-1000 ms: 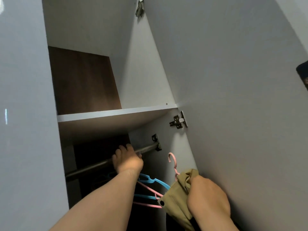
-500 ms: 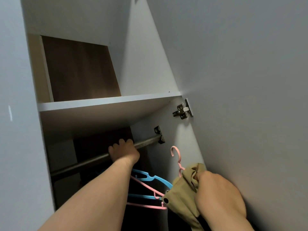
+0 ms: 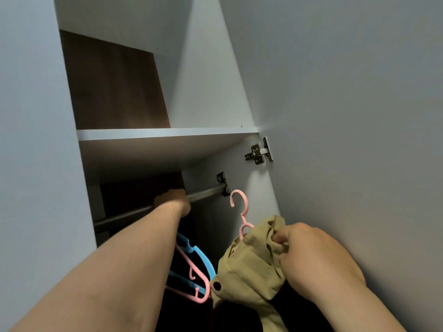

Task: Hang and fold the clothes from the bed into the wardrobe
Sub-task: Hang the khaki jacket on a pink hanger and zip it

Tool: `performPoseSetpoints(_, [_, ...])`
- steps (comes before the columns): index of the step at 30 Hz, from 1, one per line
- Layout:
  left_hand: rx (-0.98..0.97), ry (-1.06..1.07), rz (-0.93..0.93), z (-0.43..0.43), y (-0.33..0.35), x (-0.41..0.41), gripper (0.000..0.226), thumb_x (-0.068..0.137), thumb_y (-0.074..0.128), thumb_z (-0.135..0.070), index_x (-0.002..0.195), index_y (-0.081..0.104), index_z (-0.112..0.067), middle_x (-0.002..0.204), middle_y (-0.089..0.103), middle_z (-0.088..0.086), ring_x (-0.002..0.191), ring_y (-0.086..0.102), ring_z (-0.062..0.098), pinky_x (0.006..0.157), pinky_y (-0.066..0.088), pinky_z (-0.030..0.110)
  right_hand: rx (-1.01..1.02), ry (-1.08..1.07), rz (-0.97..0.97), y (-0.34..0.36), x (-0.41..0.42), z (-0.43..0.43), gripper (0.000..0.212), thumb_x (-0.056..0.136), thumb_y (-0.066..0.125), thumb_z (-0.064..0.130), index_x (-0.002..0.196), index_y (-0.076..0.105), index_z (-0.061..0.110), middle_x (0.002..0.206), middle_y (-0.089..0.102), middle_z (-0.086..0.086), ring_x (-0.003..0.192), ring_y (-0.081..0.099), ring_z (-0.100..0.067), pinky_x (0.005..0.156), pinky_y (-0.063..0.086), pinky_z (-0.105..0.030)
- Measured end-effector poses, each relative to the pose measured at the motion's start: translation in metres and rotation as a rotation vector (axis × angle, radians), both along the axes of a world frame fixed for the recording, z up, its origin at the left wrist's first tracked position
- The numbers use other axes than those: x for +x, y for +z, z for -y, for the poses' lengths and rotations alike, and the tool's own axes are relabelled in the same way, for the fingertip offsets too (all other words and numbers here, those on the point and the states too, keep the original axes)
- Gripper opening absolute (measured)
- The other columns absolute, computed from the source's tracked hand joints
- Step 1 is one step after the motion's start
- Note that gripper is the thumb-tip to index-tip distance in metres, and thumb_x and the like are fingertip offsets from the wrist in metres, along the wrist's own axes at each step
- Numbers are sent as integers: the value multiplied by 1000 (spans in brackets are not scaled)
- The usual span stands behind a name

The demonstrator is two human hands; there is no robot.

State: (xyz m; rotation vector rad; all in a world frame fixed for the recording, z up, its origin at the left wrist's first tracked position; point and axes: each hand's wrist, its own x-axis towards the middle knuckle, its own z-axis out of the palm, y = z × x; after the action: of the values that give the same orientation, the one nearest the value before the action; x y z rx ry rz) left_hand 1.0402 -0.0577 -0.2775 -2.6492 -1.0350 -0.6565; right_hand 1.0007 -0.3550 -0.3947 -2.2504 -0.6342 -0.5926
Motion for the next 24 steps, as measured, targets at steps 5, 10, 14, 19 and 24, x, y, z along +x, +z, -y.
performPoseSetpoints(5, [-5, -9, 3, 4, 0, -3, 38, 89, 48, -17, 126, 55, -22, 130, 55, 7, 119, 54, 29, 96, 44, 41, 9, -34, 54, 2, -23, 22, 28, 86, 51, 25, 109, 60, 39, 110, 64, 14, 107, 59, -18, 81, 49, -30])
performPoseSetpoints(10, [15, -6, 33, 6, -6, -5, 34, 89, 47, -21, 123, 55, -22, 126, 56, 6, 116, 55, 27, 94, 43, 38, 36, -40, -30, -6, -15, 4, 33, 87, 51, 24, 114, 59, 42, 116, 65, 11, 111, 59, -19, 83, 48, -29])
performPoseSetpoints(14, [17, -6, 98, 0, -8, -2, 34, 90, 43, -26, 121, 56, -20, 127, 56, 6, 117, 54, 27, 95, 40, 36, 134, -10, -71, -10, 2, -16, 29, 89, 51, 29, 115, 59, 41, 117, 66, 10, 110, 60, -20, 85, 48, -29])
performPoseSetpoints(19, [28, 13, 118, 0, -7, 4, 29, 91, 43, -23, 115, 59, -20, 117, 61, 4, 108, 58, 25, 95, 43, 37, 259, 18, -121, -14, 36, -45, 28, 92, 51, 25, 114, 62, 37, 110, 67, 9, 102, 62, -20, 79, 50, -29])
performPoseSetpoints(24, [24, 1, 144, -6, -7, 7, 32, 89, 44, -22, 118, 59, -23, 121, 60, 3, 111, 57, 24, 95, 42, 35, 423, 51, -200, -19, 76, -81, 29, 90, 57, 24, 116, 66, 35, 106, 69, 10, 94, 63, -17, 71, 47, -23])
